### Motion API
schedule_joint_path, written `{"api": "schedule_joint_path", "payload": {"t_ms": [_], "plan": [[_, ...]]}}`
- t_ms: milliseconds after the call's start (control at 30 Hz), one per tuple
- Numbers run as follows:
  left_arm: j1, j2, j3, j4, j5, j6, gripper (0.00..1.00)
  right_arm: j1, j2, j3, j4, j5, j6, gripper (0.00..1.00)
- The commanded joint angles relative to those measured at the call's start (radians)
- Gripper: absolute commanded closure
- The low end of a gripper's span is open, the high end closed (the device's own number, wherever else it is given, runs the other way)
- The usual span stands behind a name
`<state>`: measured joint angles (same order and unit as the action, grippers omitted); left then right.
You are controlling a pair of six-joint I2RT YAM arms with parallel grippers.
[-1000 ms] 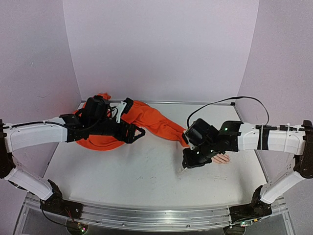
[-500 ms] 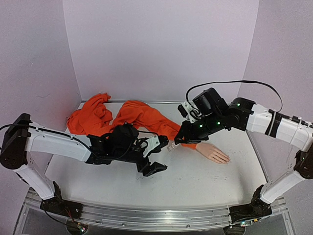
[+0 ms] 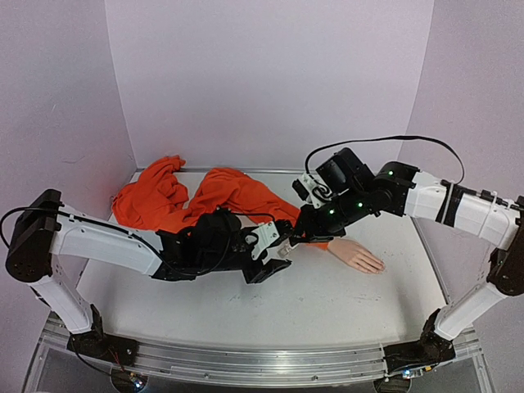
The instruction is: Paint the nails
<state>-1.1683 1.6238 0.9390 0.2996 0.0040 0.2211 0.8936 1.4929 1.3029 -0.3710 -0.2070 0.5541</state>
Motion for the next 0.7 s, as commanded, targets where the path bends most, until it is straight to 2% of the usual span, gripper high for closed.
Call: {"api": "schedule_joint_path", "payload": {"t_ms": [0,300,667], "plan": [[-0.010,0.015,0.055,0.062,-0.053,0.031,0.45,0.004,0.016,0.058,-0.012,-0.025,-0.013,1.00],[-0.011,0.039,0.074,0.062,-0.073,0.032,0.54,0.004,0.036,0.073,-0.013,-0.046,-0.017,1.00],[-0.011,0.049,0.087,0.062,-0.039,0.022,0.74,0.004,0.052,0.072,-0.014,-0.064,-0.037,1.00]]}}
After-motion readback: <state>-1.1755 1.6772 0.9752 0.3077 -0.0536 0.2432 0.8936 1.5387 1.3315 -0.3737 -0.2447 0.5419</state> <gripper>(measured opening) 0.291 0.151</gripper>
